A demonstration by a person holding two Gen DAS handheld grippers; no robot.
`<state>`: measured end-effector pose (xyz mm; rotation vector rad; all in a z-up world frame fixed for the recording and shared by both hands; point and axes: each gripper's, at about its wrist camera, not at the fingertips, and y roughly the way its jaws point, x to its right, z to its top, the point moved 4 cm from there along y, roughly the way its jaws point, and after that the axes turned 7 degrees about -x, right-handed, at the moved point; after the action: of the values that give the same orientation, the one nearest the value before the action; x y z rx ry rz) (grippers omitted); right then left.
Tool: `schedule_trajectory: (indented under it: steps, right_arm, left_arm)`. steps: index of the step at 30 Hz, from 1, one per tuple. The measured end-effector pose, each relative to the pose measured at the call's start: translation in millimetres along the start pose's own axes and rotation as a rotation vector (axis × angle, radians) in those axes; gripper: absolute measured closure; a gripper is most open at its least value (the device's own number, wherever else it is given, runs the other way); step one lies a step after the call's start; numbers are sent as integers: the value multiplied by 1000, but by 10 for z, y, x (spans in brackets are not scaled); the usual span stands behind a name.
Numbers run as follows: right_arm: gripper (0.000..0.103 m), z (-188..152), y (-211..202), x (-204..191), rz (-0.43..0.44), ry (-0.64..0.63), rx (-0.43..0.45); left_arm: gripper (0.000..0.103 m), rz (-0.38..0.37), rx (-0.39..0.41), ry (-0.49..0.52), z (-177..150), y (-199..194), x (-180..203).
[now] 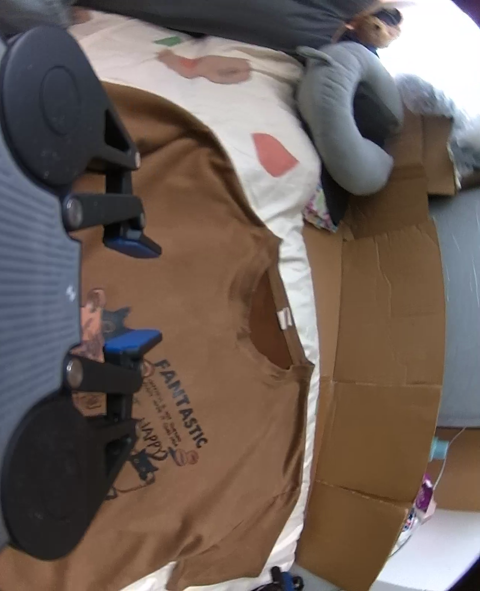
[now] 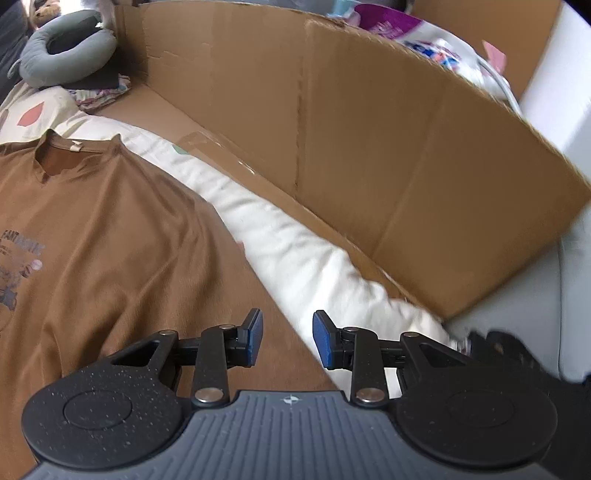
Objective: Fold clothes
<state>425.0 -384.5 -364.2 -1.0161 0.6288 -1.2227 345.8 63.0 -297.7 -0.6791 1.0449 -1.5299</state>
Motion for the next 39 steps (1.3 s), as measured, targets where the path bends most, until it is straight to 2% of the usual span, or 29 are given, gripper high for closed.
schedule_trajectory:
  steps: [4,8,13,17,18,20,21,26,39]
  right_arm:
    - [66,-172,115,-11,-20,-5,-44]
    - [66,-248,224,48,-67,-11,-87]
    - [67,-261,360,132,-97,3,-128]
    - [69,-256,432,140,-85,7,-150]
    - [74,-252,438,148,-76,12,-151]
    - [96,-231,416,160,-75,19,-142]
    - [101,-213,383,165,-84,19,-130]
    - [102,-94,263,223,-142,10,-94]
    - [102,220,380,388,-258,-2,-117]
  left_arm:
    - [55,-13,-41,-83,-295,7,-74]
    - [55,-24,-92,-108,-634,58,-161]
    - [55,-36,-145,-170,-880,192,-283]
    - [55,-40,-130,-163,-887,210,-295]
    - [55,-44,-124,-161,-884,210,-293]
    - [55,-50,-123,-153,-881,222,-278]
    - [55,-51,-121,-148,-882,224,-271]
    - [55,-59,-120,-148,-905,249,-256]
    - [55,-60,-120,-137,-910,274,-255]
